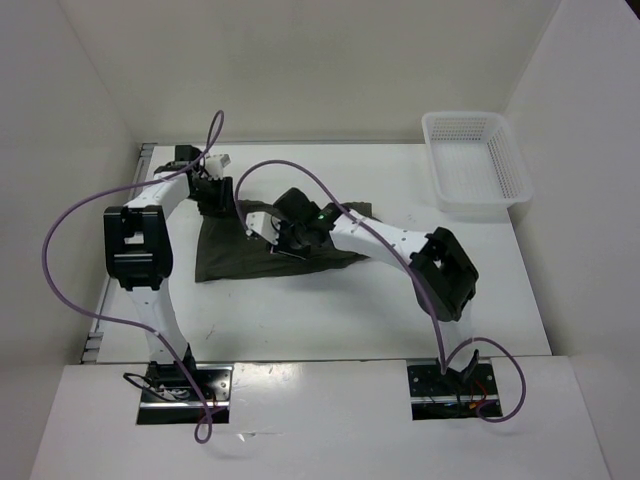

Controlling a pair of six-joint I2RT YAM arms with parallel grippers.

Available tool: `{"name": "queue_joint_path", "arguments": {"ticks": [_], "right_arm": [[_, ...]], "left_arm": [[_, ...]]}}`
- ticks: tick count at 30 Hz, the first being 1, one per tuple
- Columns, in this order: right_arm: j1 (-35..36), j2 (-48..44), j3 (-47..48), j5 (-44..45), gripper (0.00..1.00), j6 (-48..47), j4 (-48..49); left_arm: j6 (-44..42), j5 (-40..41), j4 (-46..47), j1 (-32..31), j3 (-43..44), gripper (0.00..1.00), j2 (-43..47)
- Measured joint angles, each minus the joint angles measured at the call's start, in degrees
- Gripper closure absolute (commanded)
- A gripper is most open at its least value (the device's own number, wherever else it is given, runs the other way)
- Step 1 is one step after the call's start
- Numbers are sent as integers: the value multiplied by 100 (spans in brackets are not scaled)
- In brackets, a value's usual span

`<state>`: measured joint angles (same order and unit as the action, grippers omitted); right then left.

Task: Fold and stack the shorts
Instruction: Fold the shorts

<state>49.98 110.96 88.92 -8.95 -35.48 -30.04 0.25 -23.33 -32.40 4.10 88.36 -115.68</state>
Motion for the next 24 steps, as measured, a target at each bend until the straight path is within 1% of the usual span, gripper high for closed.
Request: {"name": "queue_joint_path", "arguments": {"ticks": [1,2,3,10,21,22,24], "right_arm": [[15,44,-15,13,58,-2,-2],[31,94,-31,20,51,-7,0],[48,140,-46,22,50,2,0],[127,538,-46,42,50,-13,39],[127,920,-48,391,50,59,310],[127,927,-48,409,54,68,341],[127,944,-55,459,59,85,393]], "left_arm": [[0,83,37,-15,2,43,-52],[0,146,70,-37,4,43,-90],[0,192,105,-52,7,43,-107],[0,411,271,-61,26,43,-144],[0,527,306,-61,26,43,-144],[0,531,308,-61,26,43,-144],[0,542,310,-61,26,43,-144]]}}
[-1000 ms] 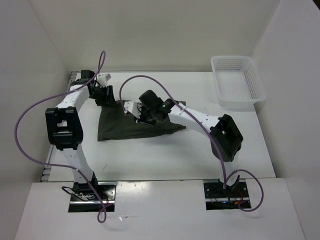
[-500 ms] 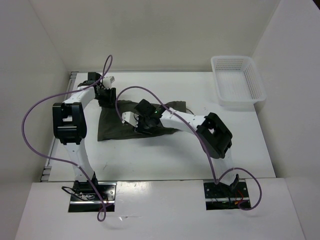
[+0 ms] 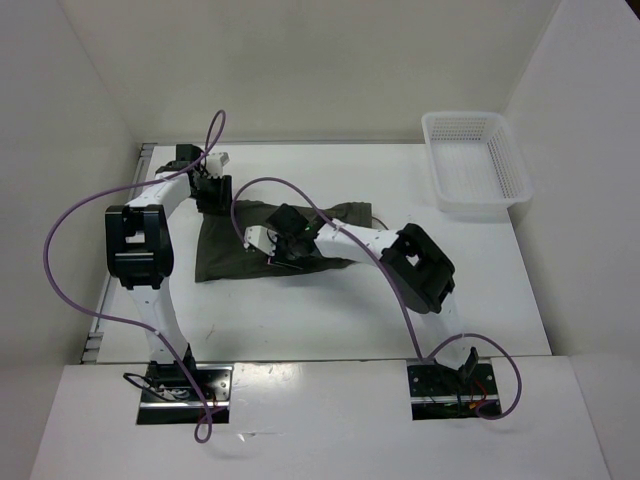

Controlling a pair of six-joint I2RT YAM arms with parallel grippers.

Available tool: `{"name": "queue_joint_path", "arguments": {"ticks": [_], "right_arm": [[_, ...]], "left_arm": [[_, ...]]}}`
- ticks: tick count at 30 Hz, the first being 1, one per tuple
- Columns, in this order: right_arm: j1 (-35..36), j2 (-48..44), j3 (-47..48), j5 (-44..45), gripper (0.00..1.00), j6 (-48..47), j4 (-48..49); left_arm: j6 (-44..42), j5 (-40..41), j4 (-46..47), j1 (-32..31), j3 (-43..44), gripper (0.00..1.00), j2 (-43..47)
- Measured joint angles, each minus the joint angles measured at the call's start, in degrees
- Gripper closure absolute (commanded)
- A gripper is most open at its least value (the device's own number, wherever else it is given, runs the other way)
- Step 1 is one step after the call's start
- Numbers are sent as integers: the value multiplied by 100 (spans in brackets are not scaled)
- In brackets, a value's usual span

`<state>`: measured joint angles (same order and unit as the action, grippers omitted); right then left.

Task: Fold and stack the shorts
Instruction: Fold the shorts

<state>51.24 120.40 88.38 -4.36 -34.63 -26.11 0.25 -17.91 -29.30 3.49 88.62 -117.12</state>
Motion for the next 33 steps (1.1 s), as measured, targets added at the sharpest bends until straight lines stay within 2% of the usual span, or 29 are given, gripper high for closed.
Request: {"name": "queue_joint_path", "arguments": {"ticks": [4,6,9,10,13,14,16,19,23,33], "right_arm": [[0,42,-48,129,77,20,125],[0,92,-48,190,82,13,197],[0,103,-48,201,88,-15,210],[0,101,-50,197,89,-39,208],[0,76,-74,149,92,-140,188],[0,55,-87,101,92,-201,153],[0,-26,-160,-7,92,-295,76],[0,-212,-310,-192,87,-446,-133],[4,-472,-437,-476,71,-660,-433],[37,-553,-378,-1023,68,-695,-903]], "left_arm": [[0,9,0,0,0,43,0],[0,9,0,0,0,46,0],[2,17,0,0,0,57,-2],[4,26,0,0,0,67,-7],[4,50,-9,0,9,83,-59],[4,59,-22,0,31,90,-98],[7,87,-17,0,61,93,-190],[0,125,-33,0,66,98,-286],[2,160,-50,0,66,98,-352],[0,199,-50,-63,76,98,-396]]}}
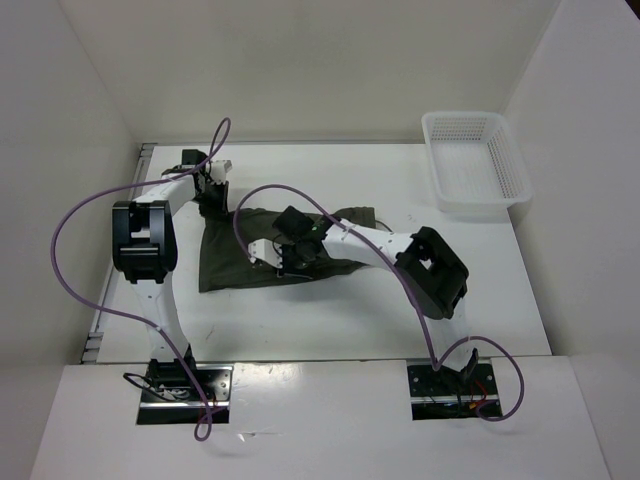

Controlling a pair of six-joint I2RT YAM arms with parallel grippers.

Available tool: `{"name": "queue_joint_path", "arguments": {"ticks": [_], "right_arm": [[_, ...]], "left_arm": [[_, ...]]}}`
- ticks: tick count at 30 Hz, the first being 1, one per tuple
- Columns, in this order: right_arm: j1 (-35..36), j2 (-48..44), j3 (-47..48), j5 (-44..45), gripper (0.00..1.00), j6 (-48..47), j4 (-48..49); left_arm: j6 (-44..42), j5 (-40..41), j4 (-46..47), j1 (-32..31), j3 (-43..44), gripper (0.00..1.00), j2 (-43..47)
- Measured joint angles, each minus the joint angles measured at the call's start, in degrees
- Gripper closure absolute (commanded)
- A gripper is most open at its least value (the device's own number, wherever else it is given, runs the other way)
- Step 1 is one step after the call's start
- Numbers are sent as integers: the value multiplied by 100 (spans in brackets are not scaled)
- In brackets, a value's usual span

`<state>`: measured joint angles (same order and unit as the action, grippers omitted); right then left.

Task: Fold and stack the shorts
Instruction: Fold the shorts

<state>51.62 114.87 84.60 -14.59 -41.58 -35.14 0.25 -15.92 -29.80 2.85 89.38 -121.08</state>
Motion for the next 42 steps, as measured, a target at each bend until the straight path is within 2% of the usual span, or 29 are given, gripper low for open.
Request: {"name": "queue_joint_path", "arguments": {"ticks": [6,18,22,25,31,33,35,42], "right_arm": [[-39,22,168,-33,69,260,90],[-155,466,319,372,82,487,466],[-157,509,319,516,88,507,566],[-155,509,319,584,100,516,614],[-157,509,319,625,100,507,634],[-157,496,319,614,94,461,621],[-155,463,319,570,83,420,568],[-155,153,162,514,78,271,446]], "left_arm": [[0,22,0,-7,0,97,0],[0,37,0,-7,0,97,0],[0,48,0,-7,0,97,0],[0,55,0,-7,0,97,0],[2,70,2,-7,0,97,0],[2,72,2,-7,0,97,0],[2,76,2,-7,0,97,0],[2,98,2,-7,0,97,0]]}}
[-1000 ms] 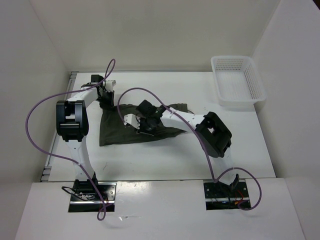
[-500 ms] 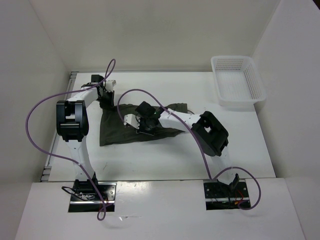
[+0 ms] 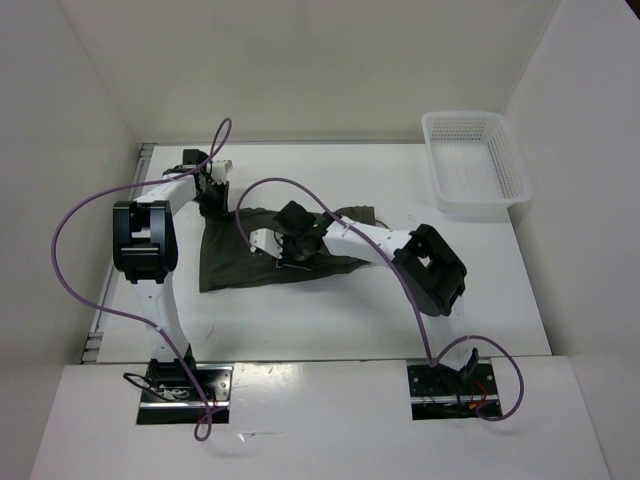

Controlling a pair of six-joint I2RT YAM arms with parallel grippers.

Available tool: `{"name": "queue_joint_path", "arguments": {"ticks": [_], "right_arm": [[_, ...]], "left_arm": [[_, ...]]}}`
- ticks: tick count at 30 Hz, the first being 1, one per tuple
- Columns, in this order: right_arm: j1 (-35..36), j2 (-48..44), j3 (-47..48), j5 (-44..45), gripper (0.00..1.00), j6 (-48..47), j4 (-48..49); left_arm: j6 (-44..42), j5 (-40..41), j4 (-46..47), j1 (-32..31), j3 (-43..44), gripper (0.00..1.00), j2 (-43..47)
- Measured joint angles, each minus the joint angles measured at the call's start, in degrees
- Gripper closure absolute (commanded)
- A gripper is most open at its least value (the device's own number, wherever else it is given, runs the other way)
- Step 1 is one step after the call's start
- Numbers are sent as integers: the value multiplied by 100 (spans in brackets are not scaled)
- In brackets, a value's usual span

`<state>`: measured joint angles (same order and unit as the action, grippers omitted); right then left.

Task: Fold and stack the shorts
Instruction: Fold the shorts

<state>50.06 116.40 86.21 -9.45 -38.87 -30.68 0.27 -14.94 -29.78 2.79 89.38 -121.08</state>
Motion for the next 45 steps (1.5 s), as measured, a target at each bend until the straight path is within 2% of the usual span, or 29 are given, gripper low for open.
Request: {"name": "queue_joint_path", "arguments": {"ticks": [17,26,34,37,45], "right_arm": [[-2,-208,-299,313,76,-522,-153],[0,-378,-374,304,66,-713,-334],[-2,-365,-417,463,66,-776,-304],[-2,-334,-420,549,74,-798,-278],[-2,-258,-420,570,68,-817,-249]], "left_arm": [[0,28,2,-44,0,97,0],[-2,28,2,-44,0,97,0],[0,28,0,-44,0,97,0],[0,28,0,-44,0,97,0],[-2,28,0,-44,0,97,0]]}}
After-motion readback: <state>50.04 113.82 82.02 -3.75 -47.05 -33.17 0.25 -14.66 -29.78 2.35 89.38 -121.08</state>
